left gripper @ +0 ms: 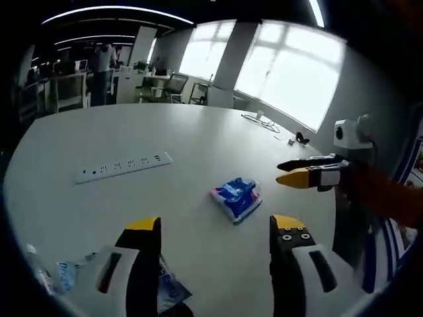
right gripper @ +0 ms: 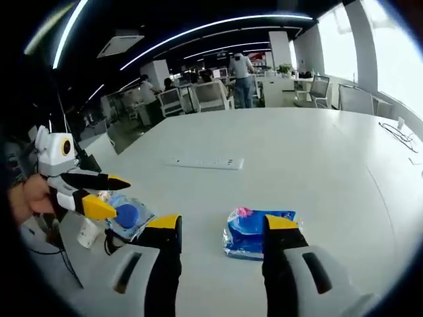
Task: Arrange the tabletop items into an orderly group along one side of the table until the central work area is clear of visible clutter.
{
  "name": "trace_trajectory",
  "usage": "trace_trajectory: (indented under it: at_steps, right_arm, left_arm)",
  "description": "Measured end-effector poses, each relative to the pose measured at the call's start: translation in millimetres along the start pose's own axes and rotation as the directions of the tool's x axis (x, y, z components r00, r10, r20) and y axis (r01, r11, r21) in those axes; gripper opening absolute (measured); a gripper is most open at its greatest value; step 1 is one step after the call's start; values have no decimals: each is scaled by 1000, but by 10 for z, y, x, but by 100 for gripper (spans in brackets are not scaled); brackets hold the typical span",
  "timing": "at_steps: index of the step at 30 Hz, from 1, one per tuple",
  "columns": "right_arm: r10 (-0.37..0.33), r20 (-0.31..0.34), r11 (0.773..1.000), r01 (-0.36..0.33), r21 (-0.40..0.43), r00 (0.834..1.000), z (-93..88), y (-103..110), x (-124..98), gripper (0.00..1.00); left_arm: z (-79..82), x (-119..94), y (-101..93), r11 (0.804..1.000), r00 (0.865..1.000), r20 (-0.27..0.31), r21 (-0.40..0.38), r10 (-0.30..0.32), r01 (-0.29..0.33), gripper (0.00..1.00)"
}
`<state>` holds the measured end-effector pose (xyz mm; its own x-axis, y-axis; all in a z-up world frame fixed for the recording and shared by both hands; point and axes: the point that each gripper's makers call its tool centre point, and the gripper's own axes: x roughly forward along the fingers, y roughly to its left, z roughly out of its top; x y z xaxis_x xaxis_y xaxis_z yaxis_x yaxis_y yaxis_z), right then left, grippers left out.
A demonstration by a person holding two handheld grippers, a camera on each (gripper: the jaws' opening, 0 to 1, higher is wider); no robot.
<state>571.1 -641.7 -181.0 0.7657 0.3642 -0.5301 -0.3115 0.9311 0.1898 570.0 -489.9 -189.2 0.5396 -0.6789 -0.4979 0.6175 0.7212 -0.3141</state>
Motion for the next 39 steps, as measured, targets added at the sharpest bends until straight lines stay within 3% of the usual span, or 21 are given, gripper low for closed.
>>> trace_trajectory:
  at_steps: [17, 29, 39]
  right_arm:
    - [77, 6, 997, -77, -21, 997, 53, 660, 144, 47]
    - [120, -9, 992, -120, -23, 993, -3, 1026, 269, 47]
    - [150, -30, 988, -151, -17, 988, -71, 1337, 395, 47]
  left_arm:
    - [-79, -642, 433, 996, 997, 22, -28, 80, -80, 67]
    - [-123, -978, 723, 991, 992, 25, -37, 126, -125, 67]
    - [-252, -1220, 1029, 985, 986, 0, -44, 168, -168, 68]
